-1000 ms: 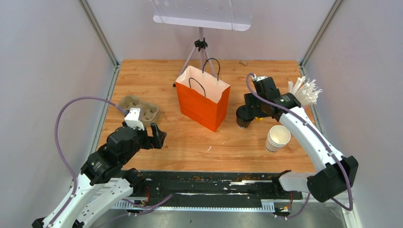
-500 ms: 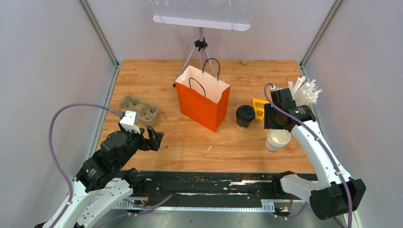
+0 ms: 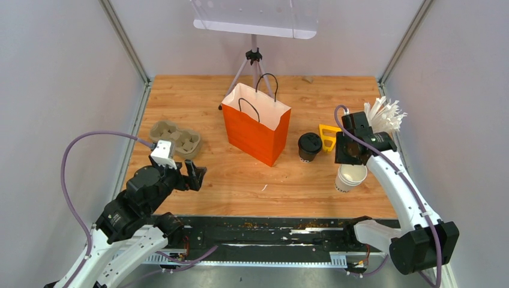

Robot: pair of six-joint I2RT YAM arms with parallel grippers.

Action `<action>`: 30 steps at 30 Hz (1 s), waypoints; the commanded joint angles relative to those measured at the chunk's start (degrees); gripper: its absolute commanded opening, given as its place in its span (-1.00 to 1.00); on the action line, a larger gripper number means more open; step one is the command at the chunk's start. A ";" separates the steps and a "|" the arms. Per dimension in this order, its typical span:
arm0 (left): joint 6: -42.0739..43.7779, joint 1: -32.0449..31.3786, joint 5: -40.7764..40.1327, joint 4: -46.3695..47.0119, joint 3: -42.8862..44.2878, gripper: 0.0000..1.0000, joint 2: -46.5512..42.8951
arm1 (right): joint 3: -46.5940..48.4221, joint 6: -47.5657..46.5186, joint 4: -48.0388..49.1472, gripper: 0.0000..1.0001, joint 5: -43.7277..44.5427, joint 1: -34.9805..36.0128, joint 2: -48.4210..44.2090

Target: Pack the takeout coffee

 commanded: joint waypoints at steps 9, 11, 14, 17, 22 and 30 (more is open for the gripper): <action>0.81 0.09 -1.16 1.52 -0.30 1.00 -0.61 | -1.71 3.15 0.22 -0.37 -0.10 -0.48 -0.10; 0.86 0.08 -1.13 1.55 -0.30 1.00 -0.58 | -1.68 2.71 0.32 -0.43 -1.11 -0.53 0.19; 0.81 0.09 -1.17 1.46 -0.30 1.00 -0.65 | -1.60 2.73 0.28 -0.55 -0.92 -0.60 0.31; 0.81 0.09 -1.32 1.41 -0.30 1.00 -0.76 | -1.26 2.44 0.23 -0.69 -0.80 -0.59 0.13; 0.79 0.09 -1.43 1.48 -0.38 1.00 -0.76 | -0.14 0.85 -0.09 -0.93 -0.83 -0.62 0.18; 0.81 0.09 -1.43 1.52 -0.39 1.00 -0.68 | 2.86 -1.64 -0.78 -1.00 -0.69 -0.50 0.33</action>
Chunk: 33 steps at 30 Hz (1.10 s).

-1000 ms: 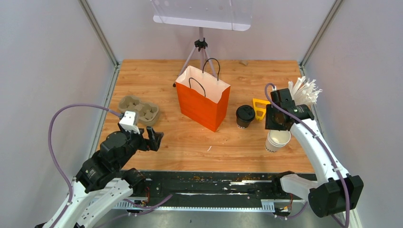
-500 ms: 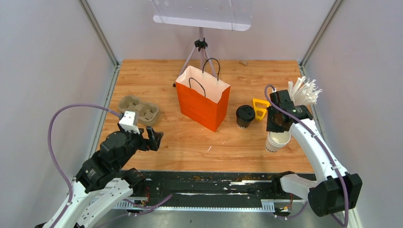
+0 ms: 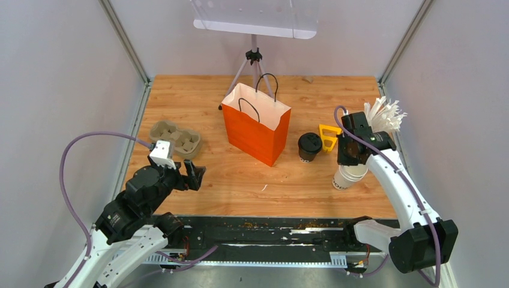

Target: Pack the takeout coffee

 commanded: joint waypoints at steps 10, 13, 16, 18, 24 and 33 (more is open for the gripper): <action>0.89 0.09 -0.67 1.60 -0.39 1.00 -0.16 | 5.45 -5.00 -1.76 -1.00 5.89 0.52 0.40; 0.90 0.09 -0.67 1.58 -0.39 1.00 -0.06 | 6.78 -5.77 -2.83 -1.00 9.07 1.83 0.74; 0.90 0.09 -0.70 1.60 -0.39 1.00 0.12 | 6.75 -6.03 -3.42 -1.00 14.26 4.41 0.93; 0.83 0.09 -1.03 1.50 -0.37 1.00 0.05 | 7.10 -5.97 -3.98 -1.00 14.33 5.07 1.54; 0.00 0.09 -1.48 -0.10 1.37 1.00 0.15 | 6.84 -3.09 -4.14 -1.00 5.79 6.02 0.63; 0.75 0.09 2.59 0.70 0.68 1.00 3.04 | 10.96 -4.07 -7.16 -1.00 11.71 7.07 -1.00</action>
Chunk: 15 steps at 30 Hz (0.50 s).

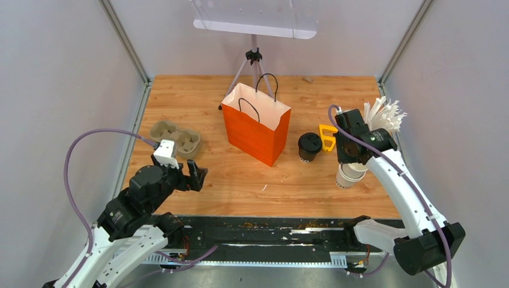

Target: Pack the takeout coffee

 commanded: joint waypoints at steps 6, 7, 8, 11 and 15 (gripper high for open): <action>0.56 0.04 0.81 1.61 0.53 1.00 4.32 | 14.10 -2.49 -5.80 -1.00 7.63 0.20 1.18; 0.43 0.08 0.27 1.51 0.53 1.00 4.51 | 15.21 -2.51 -6.32 -1.00 7.12 0.23 1.16; 0.26 0.09 -0.27 1.26 0.60 1.00 4.73 | 16.04 -2.55 -6.69 -1.00 6.42 0.54 0.98; -0.59 0.08 -2.00 0.42 0.90 1.00 5.68 | 17.63 -2.64 -7.30 -1.00 4.97 1.94 -0.16; -1.97 0.04 -3.66 -1.43 2.39 1.00 7.94 | 19.48 -2.63 -8.02 -1.00 1.85 5.33 -1.59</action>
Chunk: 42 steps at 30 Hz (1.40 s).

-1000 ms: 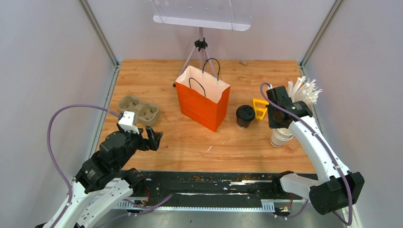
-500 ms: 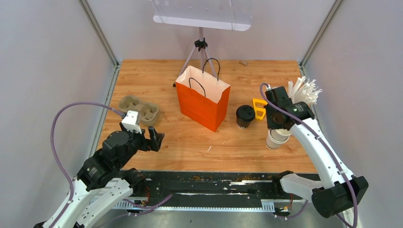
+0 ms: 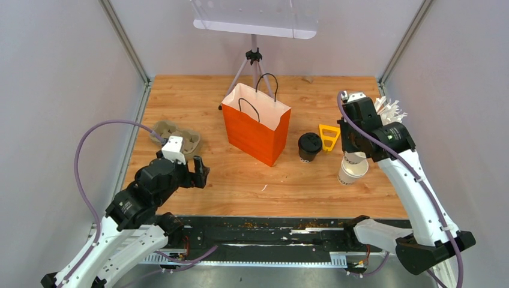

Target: Pack the takeout coffee

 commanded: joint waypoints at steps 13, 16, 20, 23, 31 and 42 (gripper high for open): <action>-16.90 0.18 -4.04 -7.05 5.55 1.00 7.99 | -7.84 0.38 11.89 -1.00 -4.84 34.59 -4.41; -17.70 0.18 -5.92 -8.56 5.81 1.00 8.45 | -12.50 -2.80 19.99 -1.00 -8.10 39.28 -4.10; -17.92 0.26 -8.70 -10.73 6.82 1.00 9.21 | -17.97 -9.51 30.56 -0.99 -9.77 46.14 -2.55; -18.66 0.31 -10.27 -11.85 7.11 1.00 9.18 | -19.92 -15.51 35.31 -1.00 -11.15 49.95 0.67; -19.87 0.66 -12.63 -12.45 6.70 1.00 8.29 | -19.07 -28.24 37.81 -1.00 -10.32 56.44 10.38; -20.22 1.05 -12.84 -11.52 5.19 1.00 9.07 | -20.70 -31.28 41.22 -0.96 -12.04 57.62 14.94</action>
